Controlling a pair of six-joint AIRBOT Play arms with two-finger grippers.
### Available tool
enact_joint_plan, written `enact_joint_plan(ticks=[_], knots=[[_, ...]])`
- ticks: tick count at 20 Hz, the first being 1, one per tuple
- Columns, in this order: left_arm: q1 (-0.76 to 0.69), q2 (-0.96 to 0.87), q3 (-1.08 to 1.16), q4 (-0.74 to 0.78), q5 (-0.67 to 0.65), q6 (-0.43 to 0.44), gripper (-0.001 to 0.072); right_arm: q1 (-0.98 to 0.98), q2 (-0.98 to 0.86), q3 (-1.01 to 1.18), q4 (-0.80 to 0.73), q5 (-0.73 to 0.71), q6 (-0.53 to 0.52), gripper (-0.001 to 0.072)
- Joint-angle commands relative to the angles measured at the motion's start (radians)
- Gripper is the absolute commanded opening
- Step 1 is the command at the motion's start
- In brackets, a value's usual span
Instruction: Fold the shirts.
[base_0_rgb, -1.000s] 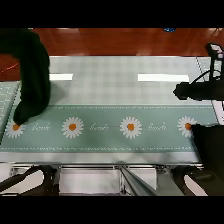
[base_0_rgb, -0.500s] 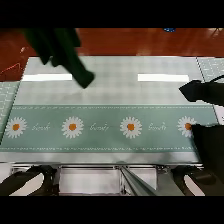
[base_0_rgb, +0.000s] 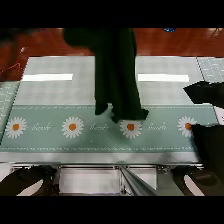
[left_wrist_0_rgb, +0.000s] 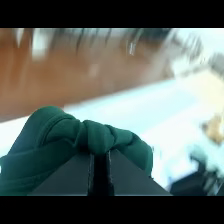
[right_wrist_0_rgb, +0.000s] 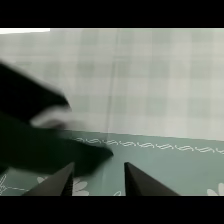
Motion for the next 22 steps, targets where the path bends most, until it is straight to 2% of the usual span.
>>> enact_joint_plan(ticks=[1,3,7,8,9,10,12,14,16,18,19,20,22], knots=[[-0.018,0.012,-0.295,-0.004,-0.092,-0.015,0.0022,0.000,0.003,-0.001,-0.001,0.002,0.002,0.0353],[0.049,0.023,-0.432,0.007,-0.144,0.024,0.0022,0.000,0.003,-0.003,-0.003,0.017,-0.003,0.0354],[0.256,0.003,-0.661,0.078,-0.167,0.023,0.0038,0.000,0.002,-0.060,-0.002,-0.020,-0.015,0.0375],[0.291,-0.008,-0.711,0.078,-0.183,0.016,0.0211,0.000,0.002,-0.084,0.003,-0.041,-0.013,0.0375],[0.307,-0.022,-0.753,0.079,-0.186,0.015,0.0451,0.000,0.002,-0.115,0.004,-0.072,-0.010,0.0375],[0.319,-0.040,-0.781,0.090,-0.186,0.015,0.0507,0.000,0.002,-0.148,-0.001,-0.110,0.014,0.0375],[0.367,-0.068,-0.764,0.106,-0.206,0.014,0.0507,-0.001,-0.027,-0.174,-0.056,-0.157,0.106,0.0375],[0.481,-0.064,-0.668,0.104,-0.299,0.014,0.0507,-0.040,-0.072,-0.100,-0.174,-0.138,0.127,0.0375],[0.637,-0.046,-0.543,0.105,-0.415,0.018,0.0507,-0.180,-0.088,0.021,-0.267,-0.090,0.111,0.0375],[0.793,-0.001,-0.481,0.105,-0.434,0.019,0.0507,-0.379,-0.083,0.071,-0.335,-0.057,0.107,0.0371],[0.856,0.022,-0.489,0.105,-0.420,0.019,0.0508,-0.489,-0.083,0.057,-0.312,-0.016,0.108,0.0371],[0.907,0.037,-0.522,0.104,-0.418,0.017,0.0508,-0.584,-0.082,0.010,-0.218,0.009,0.104,0.0371],[0.940,0.036,-0.653,0.077,-0.463,0.014,0.0507,-0.671,-0.077,-0.148,0.047,0.000,-0.003,0.0371]])
